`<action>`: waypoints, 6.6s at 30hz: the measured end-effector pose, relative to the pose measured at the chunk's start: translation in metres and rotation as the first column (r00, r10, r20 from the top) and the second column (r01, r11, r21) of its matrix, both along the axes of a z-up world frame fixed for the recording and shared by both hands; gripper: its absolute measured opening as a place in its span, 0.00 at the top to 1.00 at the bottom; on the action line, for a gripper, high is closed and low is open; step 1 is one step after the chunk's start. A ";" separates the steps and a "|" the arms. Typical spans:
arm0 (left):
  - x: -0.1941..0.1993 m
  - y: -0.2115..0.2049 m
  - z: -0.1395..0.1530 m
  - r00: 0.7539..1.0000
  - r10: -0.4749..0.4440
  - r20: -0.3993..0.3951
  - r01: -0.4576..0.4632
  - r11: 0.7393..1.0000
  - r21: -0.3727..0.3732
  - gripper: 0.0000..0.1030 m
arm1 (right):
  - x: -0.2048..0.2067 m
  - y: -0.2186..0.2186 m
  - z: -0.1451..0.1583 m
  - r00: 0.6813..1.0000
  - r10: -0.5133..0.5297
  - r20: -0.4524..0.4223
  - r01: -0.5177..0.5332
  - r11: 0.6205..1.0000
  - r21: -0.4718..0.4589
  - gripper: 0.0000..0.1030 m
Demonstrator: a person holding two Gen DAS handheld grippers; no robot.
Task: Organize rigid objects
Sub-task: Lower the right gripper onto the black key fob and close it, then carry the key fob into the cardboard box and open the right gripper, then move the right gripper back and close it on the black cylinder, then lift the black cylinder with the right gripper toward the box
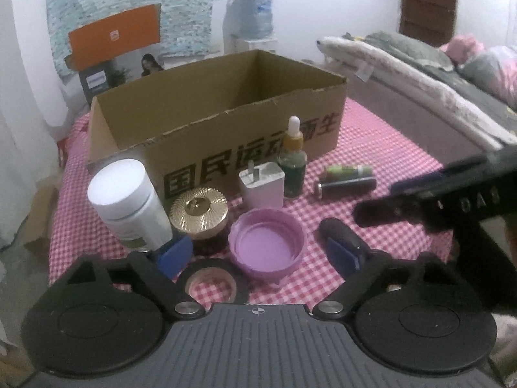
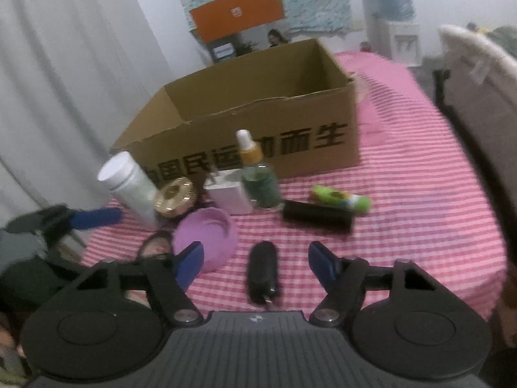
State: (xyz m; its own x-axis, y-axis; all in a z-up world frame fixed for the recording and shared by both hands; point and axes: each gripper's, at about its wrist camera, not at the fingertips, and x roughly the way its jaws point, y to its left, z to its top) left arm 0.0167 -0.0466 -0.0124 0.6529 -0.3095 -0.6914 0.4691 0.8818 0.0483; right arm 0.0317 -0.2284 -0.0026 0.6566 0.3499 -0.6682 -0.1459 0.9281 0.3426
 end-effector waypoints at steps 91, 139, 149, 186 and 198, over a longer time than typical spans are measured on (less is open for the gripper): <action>0.232 0.040 0.033 0.981 0.130 -0.143 -0.114 0.987 0.116 0.66 | 0.362 0.137 -0.046 0.853 0.270 -0.446 -0.106 0.927 0.359 0.81; 0.110 -0.088 -0.046 0.840 -0.227 -0.492 0.118 0.963 -0.243 0.59 | 0.106 -0.042 -0.035 0.955 0.140 -0.262 -0.107 0.985 0.138 0.73; 0.100 -0.098 -0.044 0.854 -0.237 -0.464 0.147 0.964 -0.222 0.57 | 0.100 -0.035 -0.049 0.924 0.182 -0.337 -0.126 0.975 0.182 0.73; 0.075 -0.111 -0.037 0.904 -0.113 -0.411 0.094 0.993 -0.066 0.52 | 0.113 -0.018 -0.053 0.875 0.229 -0.427 -0.168 0.970 0.177 0.77; 0.060 -0.112 -0.031 0.937 -0.109 -0.333 0.102 0.994 -0.038 0.67 | 0.080 -0.045 -0.037 0.909 0.188 -0.371 -0.105 0.966 0.234 0.77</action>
State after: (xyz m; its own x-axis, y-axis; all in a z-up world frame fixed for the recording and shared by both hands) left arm 0.0767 -0.1583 -0.0430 0.3484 -0.3797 -0.8570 0.5453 0.8258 -0.1442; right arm 0.1122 -0.2734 -0.0399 0.2914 0.5783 -0.7620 -0.0918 0.8098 0.5795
